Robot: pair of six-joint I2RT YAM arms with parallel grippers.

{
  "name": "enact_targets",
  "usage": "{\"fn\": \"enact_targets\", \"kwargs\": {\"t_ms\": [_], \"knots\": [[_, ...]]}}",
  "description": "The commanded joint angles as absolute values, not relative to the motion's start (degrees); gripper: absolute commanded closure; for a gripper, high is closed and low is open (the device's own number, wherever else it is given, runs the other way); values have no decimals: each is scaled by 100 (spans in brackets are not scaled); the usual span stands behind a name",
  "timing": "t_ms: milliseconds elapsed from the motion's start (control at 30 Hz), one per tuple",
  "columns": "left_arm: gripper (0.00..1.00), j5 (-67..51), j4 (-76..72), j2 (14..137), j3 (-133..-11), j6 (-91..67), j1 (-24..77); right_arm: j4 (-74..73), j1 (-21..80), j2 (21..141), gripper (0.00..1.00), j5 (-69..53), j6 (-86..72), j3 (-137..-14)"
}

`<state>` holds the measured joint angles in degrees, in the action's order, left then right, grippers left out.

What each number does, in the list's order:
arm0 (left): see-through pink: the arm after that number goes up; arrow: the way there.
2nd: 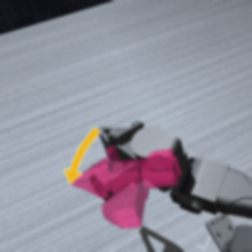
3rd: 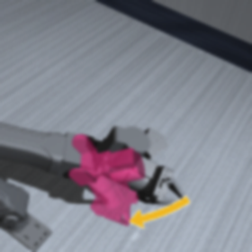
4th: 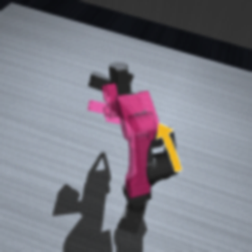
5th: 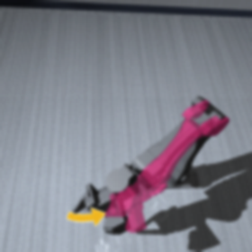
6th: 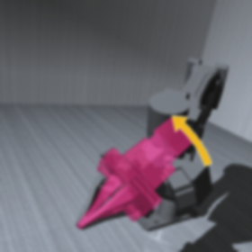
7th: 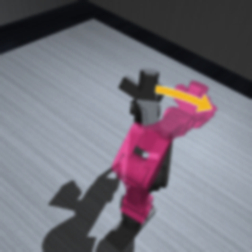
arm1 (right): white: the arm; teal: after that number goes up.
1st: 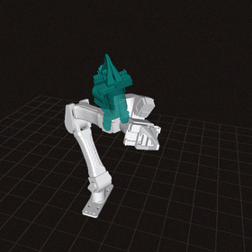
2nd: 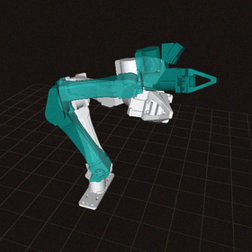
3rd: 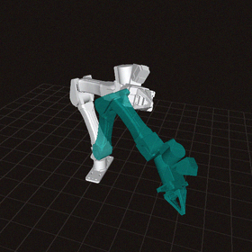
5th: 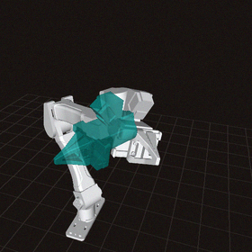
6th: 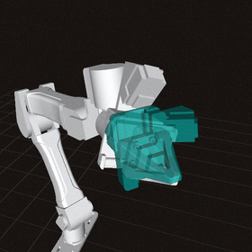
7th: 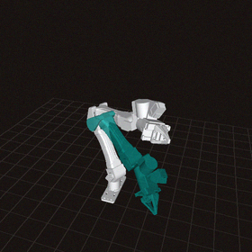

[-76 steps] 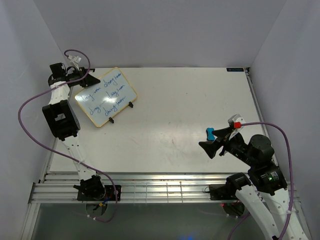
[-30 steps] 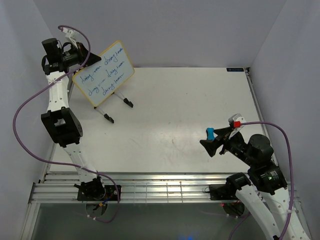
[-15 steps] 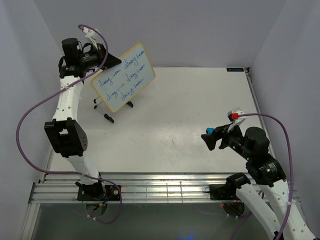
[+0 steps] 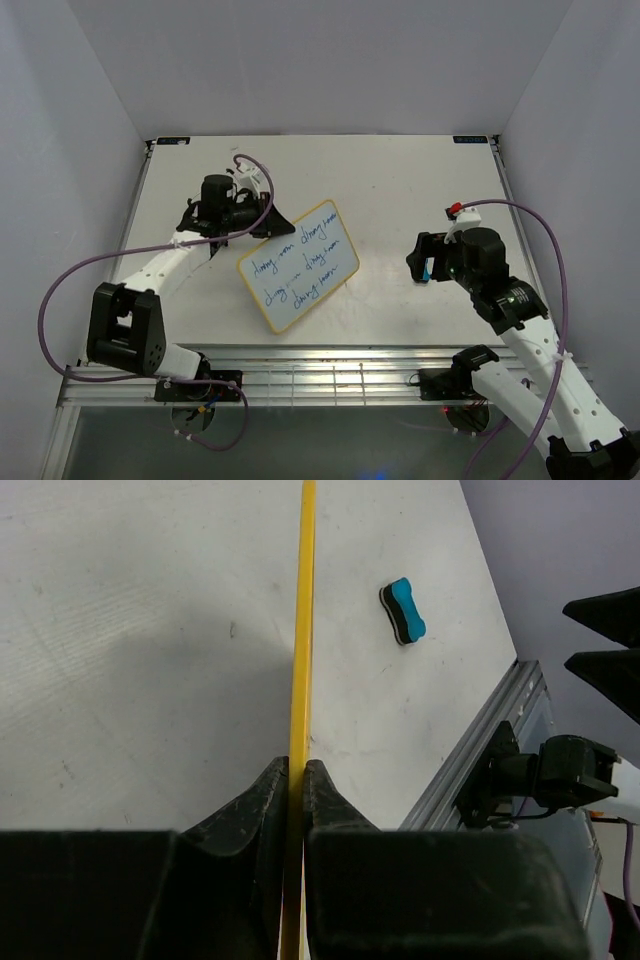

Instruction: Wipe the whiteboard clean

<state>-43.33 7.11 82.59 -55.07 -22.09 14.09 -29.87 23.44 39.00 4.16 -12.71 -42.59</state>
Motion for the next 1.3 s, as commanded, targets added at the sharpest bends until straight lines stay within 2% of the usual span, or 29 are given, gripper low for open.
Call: {"fn": "enact_targets", "kwargs": {"t_ms": [0,200,433,700,867,967,1000,1033,1067,1133,1200,1267], "knots": [[100,-3544,210,7375,-5283,-2303,1555,-2900,2373,4086,10,1114,-1424,-4280],[100,-2717,974,6848,-5107,-1451,1898,-2945,2373,4481,10,1362,-1512,-4097],[100,-2109,1081,6118,-4747,-844,2214,-2979,2233,5106,10,1486,-1380,-4174],[100,-1372,2073,6477,-5255,-308,2821,-3094,2145,5405,10,1257,-1239,-4526],[91,-1002,2293,6521,-5317,-176,2953,-3094,2145,5326,10,1292,-1187,-4491],[96,-975,2294,6513,-5326,-167,3006,-3094,2145,5239,10,1344,-1151,-4456],[95,-993,2303,6547,-5326,-176,3006,-3094,2136,5195,10,1362,-1134,-4447],[88,-1037,2311,6574,-5344,-176,3006,-3094,2144,5168,10,1362,-1125,-4456],[86,-1072,2312,6592,-5344,-211,3015,-3102,2145,5142,10,1371,-1116,-4456],[84,-1151,2312,6618,-5335,-220,3015,-3094,2136,5115,10,1389,-1116,-4430],[79,-1222,2320,6644,-5335,-229,3015,-3085,2136,5098,10,1406,-1099,-4412],[79,-1265,2312,6653,-5335,-229,3015,-3085,2136,5080,10,1415,-1090,-4412]]}}
